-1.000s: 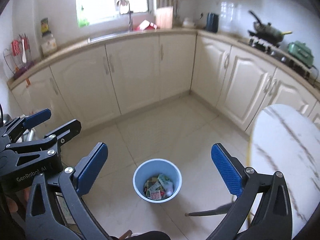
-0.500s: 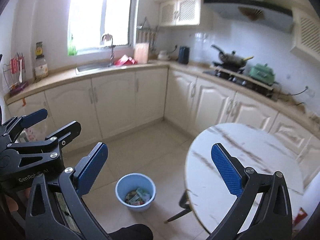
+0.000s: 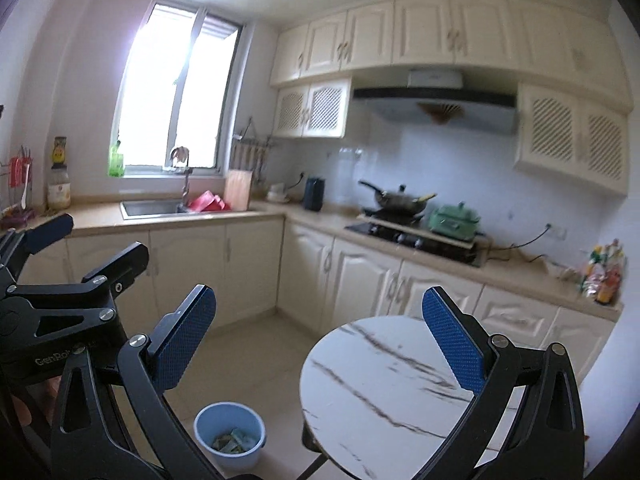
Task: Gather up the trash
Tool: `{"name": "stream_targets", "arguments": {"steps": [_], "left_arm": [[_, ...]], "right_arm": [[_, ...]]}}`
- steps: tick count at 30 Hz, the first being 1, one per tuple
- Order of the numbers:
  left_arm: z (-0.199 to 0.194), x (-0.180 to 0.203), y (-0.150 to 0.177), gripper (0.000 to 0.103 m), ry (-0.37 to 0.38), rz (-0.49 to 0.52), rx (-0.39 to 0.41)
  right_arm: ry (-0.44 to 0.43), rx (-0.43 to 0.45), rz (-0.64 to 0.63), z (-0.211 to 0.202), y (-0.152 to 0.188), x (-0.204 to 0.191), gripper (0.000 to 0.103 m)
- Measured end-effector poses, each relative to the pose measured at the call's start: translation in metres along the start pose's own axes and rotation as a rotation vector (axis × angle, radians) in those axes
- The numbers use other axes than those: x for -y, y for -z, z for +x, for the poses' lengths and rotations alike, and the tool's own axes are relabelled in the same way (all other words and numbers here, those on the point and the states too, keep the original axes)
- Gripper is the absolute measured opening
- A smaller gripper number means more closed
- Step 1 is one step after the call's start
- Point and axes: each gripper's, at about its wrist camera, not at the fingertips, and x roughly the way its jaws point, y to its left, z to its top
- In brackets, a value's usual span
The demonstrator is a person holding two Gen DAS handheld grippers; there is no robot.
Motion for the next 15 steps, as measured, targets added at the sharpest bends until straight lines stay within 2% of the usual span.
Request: {"name": "stream_targets", "arguments": {"steps": [7,15], "left_arm": [[-0.046,-0.011,0.03,0.102,0.033,0.003,0.045],[-0.043,-0.018,0.056,0.102,0.03,0.026,0.056]], "right_arm": [[0.082,0.065,0.033,-0.035,0.003,0.003,0.103],[0.108,0.084,0.073,-0.05,0.015,0.016,0.103]]}}
